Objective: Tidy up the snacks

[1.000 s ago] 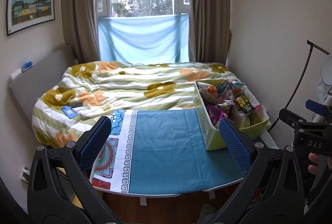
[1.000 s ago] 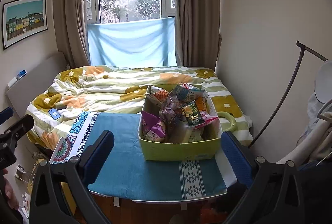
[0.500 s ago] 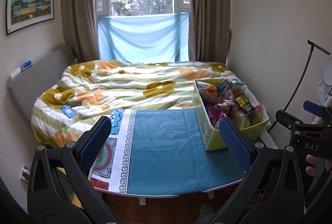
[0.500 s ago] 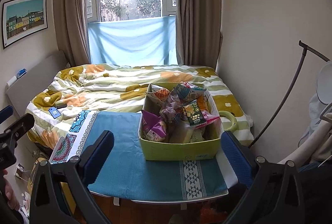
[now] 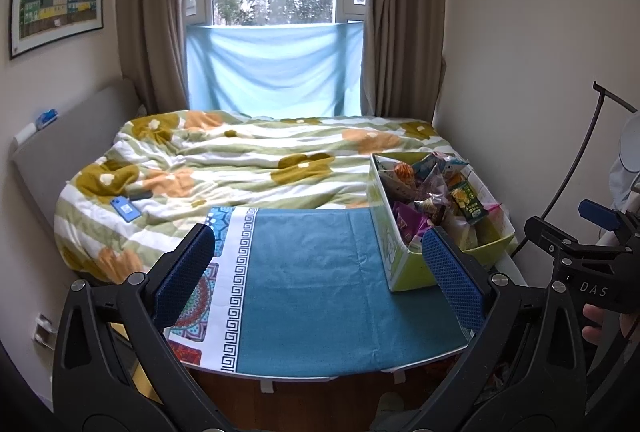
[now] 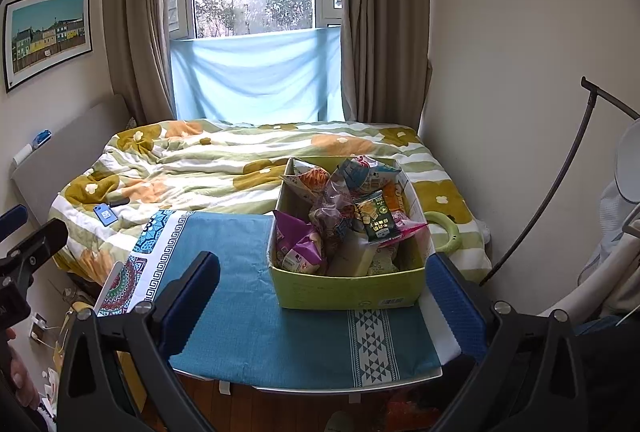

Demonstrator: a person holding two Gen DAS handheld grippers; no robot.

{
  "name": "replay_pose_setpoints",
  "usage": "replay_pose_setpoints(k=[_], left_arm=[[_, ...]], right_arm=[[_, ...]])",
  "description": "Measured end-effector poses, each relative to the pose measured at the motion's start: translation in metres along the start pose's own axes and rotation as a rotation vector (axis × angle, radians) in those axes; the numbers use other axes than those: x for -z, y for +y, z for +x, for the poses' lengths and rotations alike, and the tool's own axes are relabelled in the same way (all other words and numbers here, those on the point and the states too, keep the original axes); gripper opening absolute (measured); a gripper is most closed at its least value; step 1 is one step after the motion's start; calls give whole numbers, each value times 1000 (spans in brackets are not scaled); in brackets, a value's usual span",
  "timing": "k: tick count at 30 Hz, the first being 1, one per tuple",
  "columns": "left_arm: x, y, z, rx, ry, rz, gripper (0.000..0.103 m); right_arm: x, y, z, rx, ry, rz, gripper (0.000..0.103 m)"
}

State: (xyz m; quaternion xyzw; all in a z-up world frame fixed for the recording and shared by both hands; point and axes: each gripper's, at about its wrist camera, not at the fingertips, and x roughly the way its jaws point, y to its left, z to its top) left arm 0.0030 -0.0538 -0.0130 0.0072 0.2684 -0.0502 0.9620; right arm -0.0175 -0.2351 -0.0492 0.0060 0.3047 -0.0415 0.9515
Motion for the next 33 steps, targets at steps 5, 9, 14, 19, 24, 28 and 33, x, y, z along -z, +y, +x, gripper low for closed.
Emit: replay_pose_setpoints(k=[5,9,14,19,24,28,33], left_arm=[[-1,-1,1,1,-1,3,103],[-1,-2,3,0,-2,8,103],[1,-3,5,0,7,11,103],[0,-2,5,0,3,10,103],[1,-1,7,1,8,8,103],[0,0,8,-11,10,8,103],[0,1,5,-15,-7,11,103]], right_arm=[[0,-1,2,-2,2,1,102],[0,-1,3,-1,2,3,102],[-1,-3,3,-4,1,1,102],[0,-2,5,-4,-1,3,102],[1,-2,5,-3,0,1,102],[0,-2,5,-2,1,1,102],[0,-2,5,-2,0,0,102]])
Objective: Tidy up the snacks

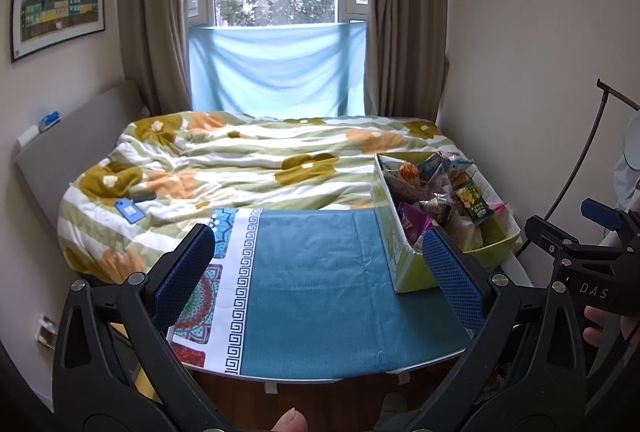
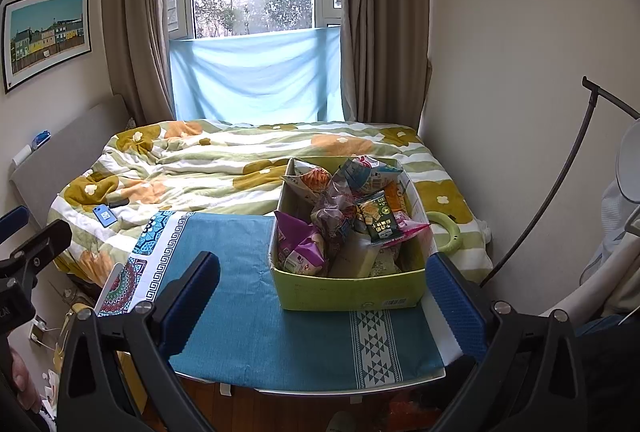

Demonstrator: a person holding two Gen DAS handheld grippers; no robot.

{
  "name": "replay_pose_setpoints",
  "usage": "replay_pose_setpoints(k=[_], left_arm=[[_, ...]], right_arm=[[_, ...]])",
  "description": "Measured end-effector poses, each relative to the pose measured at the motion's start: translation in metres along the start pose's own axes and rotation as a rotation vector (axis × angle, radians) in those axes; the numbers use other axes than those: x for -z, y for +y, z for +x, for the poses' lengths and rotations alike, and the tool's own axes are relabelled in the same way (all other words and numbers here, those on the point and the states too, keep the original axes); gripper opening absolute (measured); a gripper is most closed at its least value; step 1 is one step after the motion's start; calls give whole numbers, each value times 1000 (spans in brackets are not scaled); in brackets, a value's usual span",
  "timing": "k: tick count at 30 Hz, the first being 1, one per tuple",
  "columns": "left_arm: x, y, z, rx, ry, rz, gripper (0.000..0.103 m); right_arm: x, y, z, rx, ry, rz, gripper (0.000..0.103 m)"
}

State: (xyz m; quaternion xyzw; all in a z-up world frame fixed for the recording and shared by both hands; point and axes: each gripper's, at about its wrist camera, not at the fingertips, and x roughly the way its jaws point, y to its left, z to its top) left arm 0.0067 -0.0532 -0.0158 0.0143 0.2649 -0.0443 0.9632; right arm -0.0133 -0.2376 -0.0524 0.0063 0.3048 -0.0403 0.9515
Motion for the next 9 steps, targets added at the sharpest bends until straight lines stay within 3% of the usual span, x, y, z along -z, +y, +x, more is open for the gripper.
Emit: replay_pose_setpoints(k=[9], left_arm=[[5,-1,12,8,28,8,103]], right_arm=[[1,0,1,-1,4,2,102]])
